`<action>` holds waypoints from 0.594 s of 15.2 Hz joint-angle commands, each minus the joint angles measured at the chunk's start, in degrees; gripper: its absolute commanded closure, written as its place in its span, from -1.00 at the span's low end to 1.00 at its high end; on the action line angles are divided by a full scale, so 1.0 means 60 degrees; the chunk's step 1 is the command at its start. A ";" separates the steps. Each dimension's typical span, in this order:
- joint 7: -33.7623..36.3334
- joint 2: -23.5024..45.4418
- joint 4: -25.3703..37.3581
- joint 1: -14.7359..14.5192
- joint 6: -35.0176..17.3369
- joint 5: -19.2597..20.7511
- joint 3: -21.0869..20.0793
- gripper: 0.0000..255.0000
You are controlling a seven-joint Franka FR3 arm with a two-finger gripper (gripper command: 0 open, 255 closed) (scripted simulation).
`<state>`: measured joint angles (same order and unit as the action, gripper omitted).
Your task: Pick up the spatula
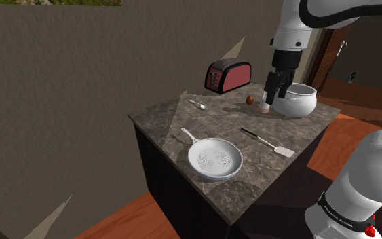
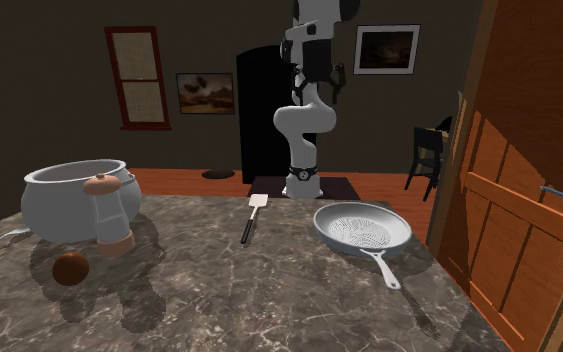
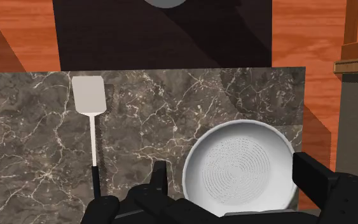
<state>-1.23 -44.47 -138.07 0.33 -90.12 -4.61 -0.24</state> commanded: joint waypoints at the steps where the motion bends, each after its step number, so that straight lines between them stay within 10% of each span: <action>1: 0.0000 0.0000 0.0000 0.0000 0.0000 0.0000 0.0000 -1.00; 9: -0.0883 0.0302 -0.1984 0.0529 -0.2625 0.0758 0.0745 -1.00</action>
<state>-5.60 -42.60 -148.27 2.91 -103.79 -0.83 3.40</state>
